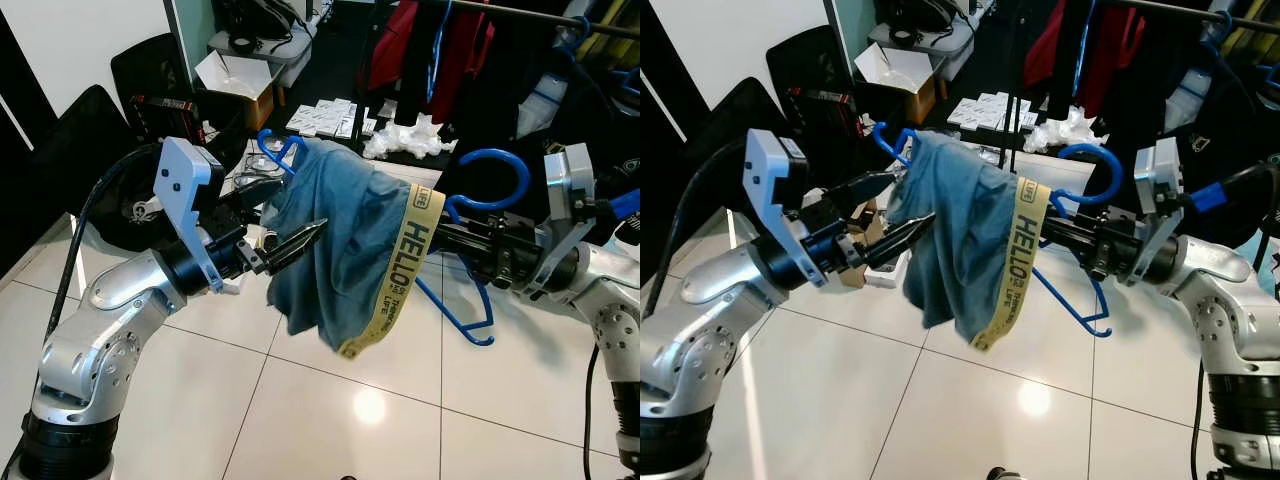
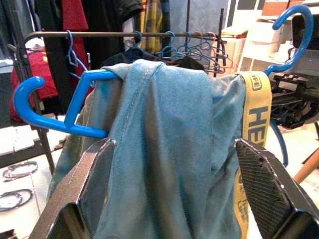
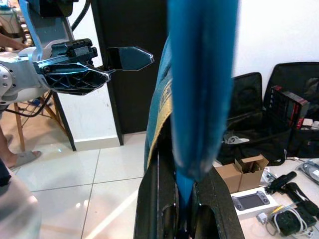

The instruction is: Hang hanger

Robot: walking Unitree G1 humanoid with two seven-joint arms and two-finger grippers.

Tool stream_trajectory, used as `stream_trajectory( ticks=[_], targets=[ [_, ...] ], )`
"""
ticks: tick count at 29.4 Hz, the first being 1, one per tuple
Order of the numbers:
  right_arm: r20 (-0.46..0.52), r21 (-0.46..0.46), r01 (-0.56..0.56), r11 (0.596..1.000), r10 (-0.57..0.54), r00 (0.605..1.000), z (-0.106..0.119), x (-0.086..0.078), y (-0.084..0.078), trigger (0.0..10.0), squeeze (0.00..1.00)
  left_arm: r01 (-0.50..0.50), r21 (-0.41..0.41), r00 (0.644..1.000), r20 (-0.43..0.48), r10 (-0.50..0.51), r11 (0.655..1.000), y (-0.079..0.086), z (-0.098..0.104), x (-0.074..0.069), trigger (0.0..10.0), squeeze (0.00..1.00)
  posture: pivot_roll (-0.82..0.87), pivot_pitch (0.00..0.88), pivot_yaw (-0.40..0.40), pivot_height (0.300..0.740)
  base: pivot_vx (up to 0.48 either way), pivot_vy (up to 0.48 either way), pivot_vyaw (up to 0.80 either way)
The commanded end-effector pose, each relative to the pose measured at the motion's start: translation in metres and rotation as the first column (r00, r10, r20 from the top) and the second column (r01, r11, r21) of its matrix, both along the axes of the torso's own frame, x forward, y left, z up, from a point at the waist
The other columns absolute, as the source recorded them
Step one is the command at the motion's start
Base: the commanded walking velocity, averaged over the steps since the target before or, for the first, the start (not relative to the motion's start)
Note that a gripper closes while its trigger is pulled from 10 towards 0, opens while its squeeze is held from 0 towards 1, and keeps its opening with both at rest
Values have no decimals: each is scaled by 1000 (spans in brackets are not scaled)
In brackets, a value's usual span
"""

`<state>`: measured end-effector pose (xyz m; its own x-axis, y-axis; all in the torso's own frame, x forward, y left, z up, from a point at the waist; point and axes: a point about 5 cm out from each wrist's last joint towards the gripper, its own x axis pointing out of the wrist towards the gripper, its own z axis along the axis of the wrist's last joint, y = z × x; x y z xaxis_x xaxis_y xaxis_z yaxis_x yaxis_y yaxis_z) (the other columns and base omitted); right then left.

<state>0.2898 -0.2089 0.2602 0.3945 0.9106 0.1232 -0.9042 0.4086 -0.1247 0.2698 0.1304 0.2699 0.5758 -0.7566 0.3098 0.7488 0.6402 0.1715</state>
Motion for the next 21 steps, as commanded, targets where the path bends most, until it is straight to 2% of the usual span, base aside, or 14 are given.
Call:
stream_trajectory(
  ticks=[1, 2, 4, 5, 7, 8, 11, 12, 14, 15, 16, 21],
  targets=[
    [14, 10, -28, 1000, 28, 1000, 4, -3, 5, 10000, 0, -8, 29, 1000, 1, 8, 1000, -1, -4, 1, 7843, 0, -25, 143, -9, 740, 0, 0, 0],
    [14, 13, -32, 999, 32, 999, 4, -3, 5, 10000, 0, -37, 40, 999, 5, 37, 998, -1, -5, 3, 6000, 0, -25, 144, -9, 740, 0, 0, 0],
    [14, 13, -32, 999, 32, 999, 4, -3, 5, 10000, 0, -37, 40, 999, 5, 37, 998, -1, -5, 3, 6000, 0, -25, 144, -9, 740, 0, 0, 0],
    [14, 16, -38, 999, 38, 999, 5, -4, 6, 10000, 0, -72, 44, 997, 11, 72, 996, 1, -5, 7, 4980, 0, -25, 145, -8, 740, 0, 0, 0],
    [15, 20, -44, 999, 44, 999, 6, -5, 6, 10000, 0, -103, 50, 995, 16, 103, 993, 3, -5, 9, 5020, 0, -26, 145, -7, 740, 0, 0, 0],
    [16, 23, -52, 998, 51, 999, 7, -6, 6, 10000, 0, -119, 54, 993, 15, 118, 991, 5, -6, 11, 6353, 0, -26, 144, -6, 740, 0, 0, 0],
    [16, 25, -56, 998, 56, 998, 7, -7, 6, 10000, 0, -125, 56, 992, 14, 124, 991, 5, -6, 12, 6353, 0, -26, 144, -6, 740, 0, 0, 0],
    [17, 26, -59, 998, 59, 998, 8, -8, 6, 10000, 0, -130, 59, 992, 14, 129, 990, 6, -6, 12, 7412, 0, -26, 144, -6, 740, 0, 0, 0],
    [17, 26, -59, 998, 59, 998, 8, -8, 6, 10000, 0, -130, 59, 992, 14, 129, 990, 6, -6, 12, 7412, 0, -26, 144, -6, 740, 0, 0, 0],
    [17, 27, -63, 998, 62, 998, 8, -8, 7, 10000, 0, -136, 59, 991, 14, 135, 989, 6, -6, 13, 9373, 0, -29, 144, -5, 740, 0, 0, 0],
    [16, 28, -65, 997, 65, 998, 8, -9, 6, 10000, 0, -155, 55, 988, 17, 155, 986, 9, -6, 14, 10000, 0, -29, 146, -5, 740, 0, 0, 0],
    [15, 29, -69, 997, 68, 998, 8, -10, 6, 10000, 0, -174, 50, 985, 21, 173, 984, 13, -4, 16, 10000, 0, -28, 146, -6, 740, 0, 0, 0]
  ],
)
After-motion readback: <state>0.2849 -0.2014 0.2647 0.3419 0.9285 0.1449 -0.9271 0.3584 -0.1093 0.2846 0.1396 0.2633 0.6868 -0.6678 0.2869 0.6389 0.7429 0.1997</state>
